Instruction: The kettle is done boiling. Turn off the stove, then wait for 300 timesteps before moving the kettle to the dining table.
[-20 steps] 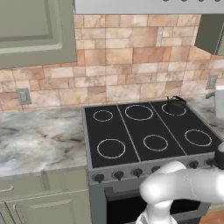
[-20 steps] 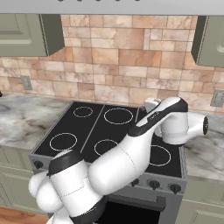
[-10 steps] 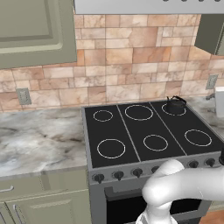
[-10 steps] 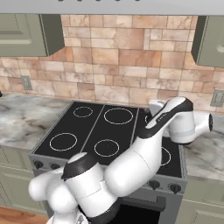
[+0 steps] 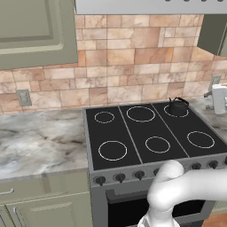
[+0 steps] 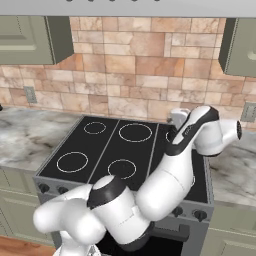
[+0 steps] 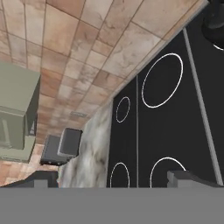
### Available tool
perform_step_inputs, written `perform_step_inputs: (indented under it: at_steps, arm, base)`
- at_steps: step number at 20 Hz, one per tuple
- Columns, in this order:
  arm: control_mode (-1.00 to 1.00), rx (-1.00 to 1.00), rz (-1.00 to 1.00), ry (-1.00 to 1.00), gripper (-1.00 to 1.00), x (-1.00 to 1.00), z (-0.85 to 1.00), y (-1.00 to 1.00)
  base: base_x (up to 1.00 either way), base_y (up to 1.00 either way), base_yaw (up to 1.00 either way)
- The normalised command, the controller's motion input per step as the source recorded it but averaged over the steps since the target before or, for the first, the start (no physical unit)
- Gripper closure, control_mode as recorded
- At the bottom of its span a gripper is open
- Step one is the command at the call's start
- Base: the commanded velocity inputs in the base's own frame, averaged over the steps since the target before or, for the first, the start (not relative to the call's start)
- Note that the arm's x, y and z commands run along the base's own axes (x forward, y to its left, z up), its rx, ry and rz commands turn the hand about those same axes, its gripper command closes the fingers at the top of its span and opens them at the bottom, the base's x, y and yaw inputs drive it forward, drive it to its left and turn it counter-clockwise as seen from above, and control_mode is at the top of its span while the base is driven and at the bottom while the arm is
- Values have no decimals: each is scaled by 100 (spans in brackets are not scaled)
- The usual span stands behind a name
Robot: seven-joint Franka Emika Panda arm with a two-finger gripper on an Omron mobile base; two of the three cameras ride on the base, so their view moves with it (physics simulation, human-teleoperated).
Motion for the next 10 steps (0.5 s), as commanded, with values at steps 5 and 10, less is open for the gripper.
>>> perform_step_inputs:
  at_steps: [5,10]
  arm:
    - [-100,-7,0,0,-100,23,-8,0]
    - [-100,-6,3,0,-100,9,-15,0]
  base:
    - [0,0,0]
    - [0,0,0]
